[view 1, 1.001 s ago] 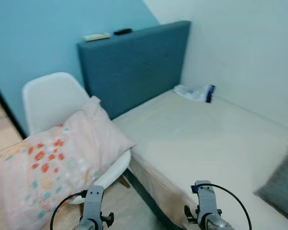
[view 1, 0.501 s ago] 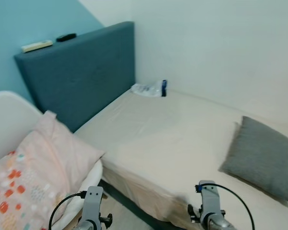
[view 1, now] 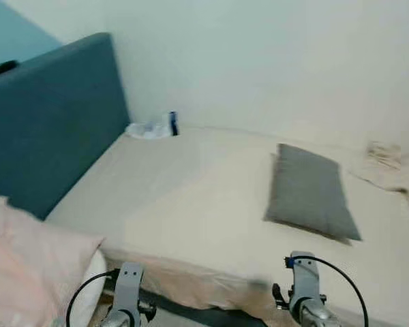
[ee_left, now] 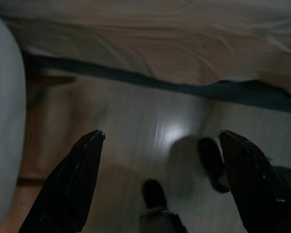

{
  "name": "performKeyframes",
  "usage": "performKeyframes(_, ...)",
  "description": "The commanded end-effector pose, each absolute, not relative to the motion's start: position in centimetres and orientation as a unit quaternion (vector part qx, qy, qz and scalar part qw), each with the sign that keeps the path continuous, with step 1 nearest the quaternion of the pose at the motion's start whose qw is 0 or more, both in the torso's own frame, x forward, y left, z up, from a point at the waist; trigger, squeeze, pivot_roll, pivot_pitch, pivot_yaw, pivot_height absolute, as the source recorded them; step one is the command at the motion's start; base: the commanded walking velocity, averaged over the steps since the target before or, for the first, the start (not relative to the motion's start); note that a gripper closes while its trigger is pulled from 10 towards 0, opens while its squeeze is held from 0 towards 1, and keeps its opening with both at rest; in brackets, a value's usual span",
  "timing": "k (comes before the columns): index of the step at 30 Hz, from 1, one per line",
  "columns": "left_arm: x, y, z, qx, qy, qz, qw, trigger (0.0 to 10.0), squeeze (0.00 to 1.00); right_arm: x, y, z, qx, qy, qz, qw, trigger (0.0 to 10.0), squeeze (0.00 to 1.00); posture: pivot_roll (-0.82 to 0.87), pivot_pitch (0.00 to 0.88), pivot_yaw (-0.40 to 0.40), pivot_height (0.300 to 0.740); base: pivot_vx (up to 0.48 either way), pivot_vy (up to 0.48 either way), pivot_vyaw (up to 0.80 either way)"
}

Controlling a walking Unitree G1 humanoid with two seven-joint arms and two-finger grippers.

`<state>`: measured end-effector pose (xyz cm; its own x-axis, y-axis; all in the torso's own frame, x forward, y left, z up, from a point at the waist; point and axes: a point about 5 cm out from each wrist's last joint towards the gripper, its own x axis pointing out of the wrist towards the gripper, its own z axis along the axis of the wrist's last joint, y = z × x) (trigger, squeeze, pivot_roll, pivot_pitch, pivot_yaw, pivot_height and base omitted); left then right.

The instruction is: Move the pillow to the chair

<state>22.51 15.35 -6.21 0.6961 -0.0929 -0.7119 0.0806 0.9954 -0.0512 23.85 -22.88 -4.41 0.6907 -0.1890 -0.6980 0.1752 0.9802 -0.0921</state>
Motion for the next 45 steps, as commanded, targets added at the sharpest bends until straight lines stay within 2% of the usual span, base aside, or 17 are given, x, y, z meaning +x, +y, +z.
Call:
performKeyframes(1, 22.1, 15.8, -6.5, -0.001, 0.395, -0.045, 0.917, 10.0, 0.0, 23.9, -22.2, -4.5, 0.0, 0.379, -0.096, 0.92, 10.0, 0.0, -0.05, 0.0, 0.03, 0.74, 0.0, 0.0, -0.79)
performKeyframes(24, 23.1, 15.6, -5.8, 0.003, 0.376, -0.052, 0.925, 10.0, 0.0, 24.9, -22.0, -3.9, -0.001, 0.363, -0.097, 0.927, 10.0, 0.0, -0.06, 0.0, 0.03, 0.74, 0.0, 0.0, -0.79)
performKeyframes(32, 23.2, 15.8, -5.7, 0.006, 0.374, -0.043, 0.926, 10.0, 0.0, 25.4, -21.2, -3.6, 0.007, 0.348, -0.075, 0.934, 10.0, 0.0, -0.05, 0.0, 0.028, 0.74, 0.0, 0.0, -0.79)
performKeyframes(38, 23.1, 16.1, -5.8, 0.013, 0.381, -0.038, 0.924, 10.0, 0.0, 25.6, -20.5, -3.6, 0.0, 0.343, -0.046, 0.938, 10.0, 0.0, -0.05, 0.0, 0.027, 0.74, 0.0, 0.0, 0.0)
performKeyframes(45, 22.7, 16.2, -6.1, 0.019, 0.388, -0.037, 0.921, 10.0, 0.0, 25.5, -19.9, -3.7, -0.005, 0.342, -0.031, 0.939, 10.0, 0.0, -0.05, 0.0, 0.028, 0.74, 0.0, -0.401, 0.0)
